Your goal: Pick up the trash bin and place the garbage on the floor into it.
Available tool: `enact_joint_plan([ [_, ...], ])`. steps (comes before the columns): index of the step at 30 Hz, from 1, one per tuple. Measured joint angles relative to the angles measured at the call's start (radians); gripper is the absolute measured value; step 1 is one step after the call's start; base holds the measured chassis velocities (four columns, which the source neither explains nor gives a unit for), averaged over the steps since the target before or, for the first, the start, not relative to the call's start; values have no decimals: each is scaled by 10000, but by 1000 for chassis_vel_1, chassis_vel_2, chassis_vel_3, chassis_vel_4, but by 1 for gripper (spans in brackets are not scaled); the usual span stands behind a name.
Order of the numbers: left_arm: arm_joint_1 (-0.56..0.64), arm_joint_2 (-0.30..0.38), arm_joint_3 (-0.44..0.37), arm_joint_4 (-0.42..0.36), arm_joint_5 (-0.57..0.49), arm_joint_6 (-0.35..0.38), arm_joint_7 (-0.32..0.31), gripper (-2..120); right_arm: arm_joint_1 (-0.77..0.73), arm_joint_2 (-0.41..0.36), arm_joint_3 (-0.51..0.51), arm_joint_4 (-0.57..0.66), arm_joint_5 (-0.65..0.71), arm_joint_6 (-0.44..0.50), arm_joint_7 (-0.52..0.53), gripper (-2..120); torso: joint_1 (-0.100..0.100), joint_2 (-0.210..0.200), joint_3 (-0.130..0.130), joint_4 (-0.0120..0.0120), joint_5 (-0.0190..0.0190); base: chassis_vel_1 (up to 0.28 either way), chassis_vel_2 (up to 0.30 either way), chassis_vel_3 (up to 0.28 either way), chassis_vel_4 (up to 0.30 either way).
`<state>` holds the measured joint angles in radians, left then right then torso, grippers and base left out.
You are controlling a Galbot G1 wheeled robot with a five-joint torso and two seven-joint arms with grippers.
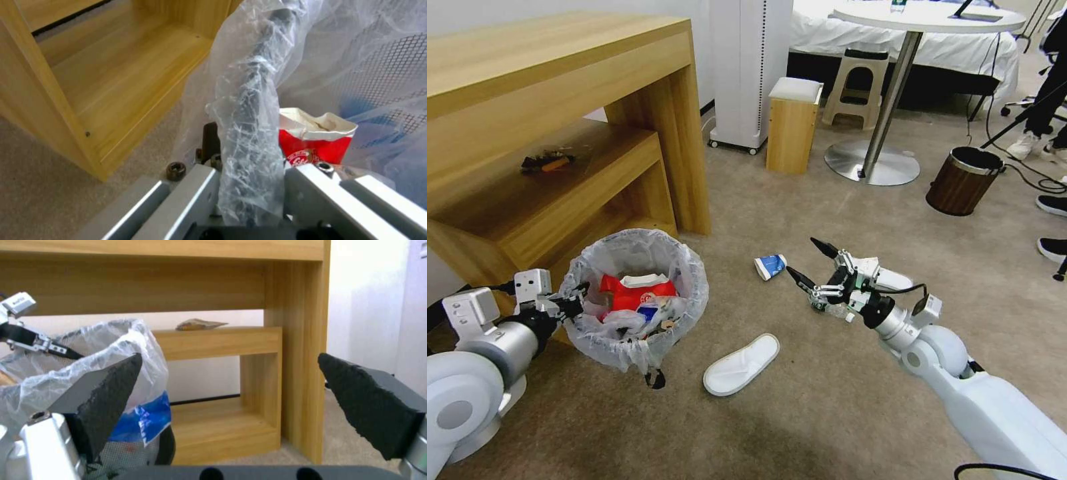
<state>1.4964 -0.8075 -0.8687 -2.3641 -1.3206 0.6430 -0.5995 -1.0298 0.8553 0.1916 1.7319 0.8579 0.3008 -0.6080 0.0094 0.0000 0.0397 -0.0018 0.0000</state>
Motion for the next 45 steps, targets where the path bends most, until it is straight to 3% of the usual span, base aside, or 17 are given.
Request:
enact_joint_plan([
  [45,-104,13,170,-36,58,7,73,0,185,168,-297,-459,148,266,-341,100,1,0,0,1,-1,-25,27,28,-29],
])
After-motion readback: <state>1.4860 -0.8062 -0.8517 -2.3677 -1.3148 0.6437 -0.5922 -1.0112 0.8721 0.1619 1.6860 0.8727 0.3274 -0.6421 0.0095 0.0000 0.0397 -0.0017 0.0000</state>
